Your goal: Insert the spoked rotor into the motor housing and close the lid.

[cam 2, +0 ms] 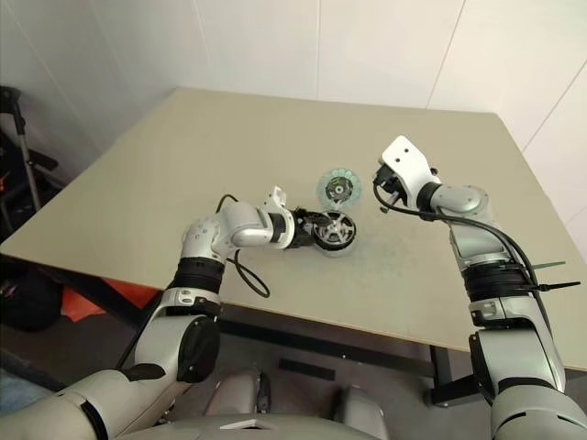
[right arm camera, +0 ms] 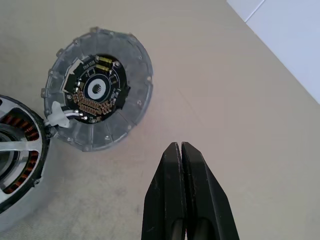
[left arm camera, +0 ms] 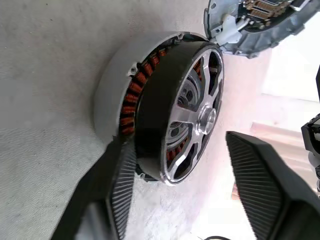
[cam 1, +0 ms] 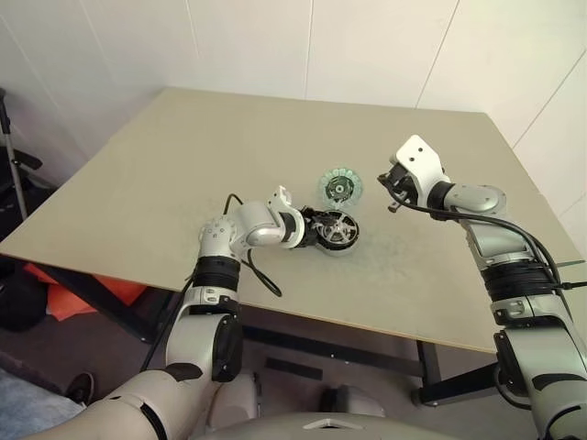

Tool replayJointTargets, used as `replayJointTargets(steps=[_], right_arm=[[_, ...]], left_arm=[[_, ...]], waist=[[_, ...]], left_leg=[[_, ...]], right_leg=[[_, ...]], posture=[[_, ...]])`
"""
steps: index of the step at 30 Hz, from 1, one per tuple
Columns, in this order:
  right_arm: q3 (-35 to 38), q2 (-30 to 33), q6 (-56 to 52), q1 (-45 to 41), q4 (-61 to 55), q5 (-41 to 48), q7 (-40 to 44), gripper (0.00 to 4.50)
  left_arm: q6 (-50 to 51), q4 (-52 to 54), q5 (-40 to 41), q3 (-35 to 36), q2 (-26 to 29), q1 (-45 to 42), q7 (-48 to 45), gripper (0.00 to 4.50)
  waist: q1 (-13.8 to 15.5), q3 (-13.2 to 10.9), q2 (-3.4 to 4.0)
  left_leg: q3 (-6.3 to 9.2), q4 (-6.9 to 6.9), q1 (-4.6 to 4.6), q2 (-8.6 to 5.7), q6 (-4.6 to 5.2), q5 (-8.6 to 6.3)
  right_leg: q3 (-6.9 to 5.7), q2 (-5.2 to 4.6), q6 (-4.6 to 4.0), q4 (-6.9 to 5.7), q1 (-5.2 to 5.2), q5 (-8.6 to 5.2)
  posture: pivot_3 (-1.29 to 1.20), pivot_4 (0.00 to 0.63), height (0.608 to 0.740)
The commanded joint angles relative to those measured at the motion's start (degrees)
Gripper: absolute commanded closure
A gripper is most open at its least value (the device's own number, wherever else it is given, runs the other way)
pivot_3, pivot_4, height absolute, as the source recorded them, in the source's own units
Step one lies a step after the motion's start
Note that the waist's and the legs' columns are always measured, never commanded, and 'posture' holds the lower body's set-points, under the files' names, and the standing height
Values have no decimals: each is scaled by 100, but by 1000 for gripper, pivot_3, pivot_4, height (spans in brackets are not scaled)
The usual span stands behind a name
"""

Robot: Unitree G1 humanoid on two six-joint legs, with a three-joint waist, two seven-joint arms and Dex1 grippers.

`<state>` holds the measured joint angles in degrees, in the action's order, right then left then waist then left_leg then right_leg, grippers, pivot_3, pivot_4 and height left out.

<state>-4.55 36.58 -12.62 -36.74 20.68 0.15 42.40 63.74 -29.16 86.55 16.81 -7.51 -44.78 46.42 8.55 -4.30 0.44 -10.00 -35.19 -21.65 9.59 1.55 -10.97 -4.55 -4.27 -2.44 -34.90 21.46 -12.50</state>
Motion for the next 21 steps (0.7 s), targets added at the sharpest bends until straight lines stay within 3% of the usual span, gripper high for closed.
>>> replayJointTargets(steps=[1, 9, 16, 19, 21], right_arm=[[130, 34, 111, -83, -45, 2, -39, 4500], [71, -51, 209, -190, 155, -28, -30, 4500], [69, -88, 60, -128, -96, 79, 157, 4500], [66, -179, -185, 141, -540, 254, 298, 4500], [22, -259, -377, 440, -965, 373, 382, 4500]], left_arm=[[96, 245, 283, 72, -331, -52, 106, 1430], [83, 720, 760, 147, -89, 4, 350, 1430], [343, 1360, 1217, 49, 466, 1, -468, 1430], [303, 1866, 285, -197, 1251, 137, -1716, 1430], [-403, 2314, -1202, -798, 2037, 357, -2841, 1430]], waist=[[-4, 0, 0], [-4, 0, 0], [-4, 0, 0], [-55, 0, 0], [-108, 0, 1]], left_leg=[[0, 1, 1, 0, 0, 0], [0, 7, -13, -1, 3, -2], [0, 6, -20, -2, 6, -4], [-1, 10, -18, 3, 2, -2], [-1, 19, -16, 6, -2, 0]], right_leg=[[0, 0, 1, 4, -3, 0], [-1, 1, -27, 5, 11, 18], [-1, 0, -34, 7, 18, 21], [0, 2, -22, 5, 25, 14], [0, 4, -3, 5, 27, 0]], posture=[[0, 0, 740], [0, 0, 740], [0, 0, 740], [0, 0, 740], [0, 0, 740]])
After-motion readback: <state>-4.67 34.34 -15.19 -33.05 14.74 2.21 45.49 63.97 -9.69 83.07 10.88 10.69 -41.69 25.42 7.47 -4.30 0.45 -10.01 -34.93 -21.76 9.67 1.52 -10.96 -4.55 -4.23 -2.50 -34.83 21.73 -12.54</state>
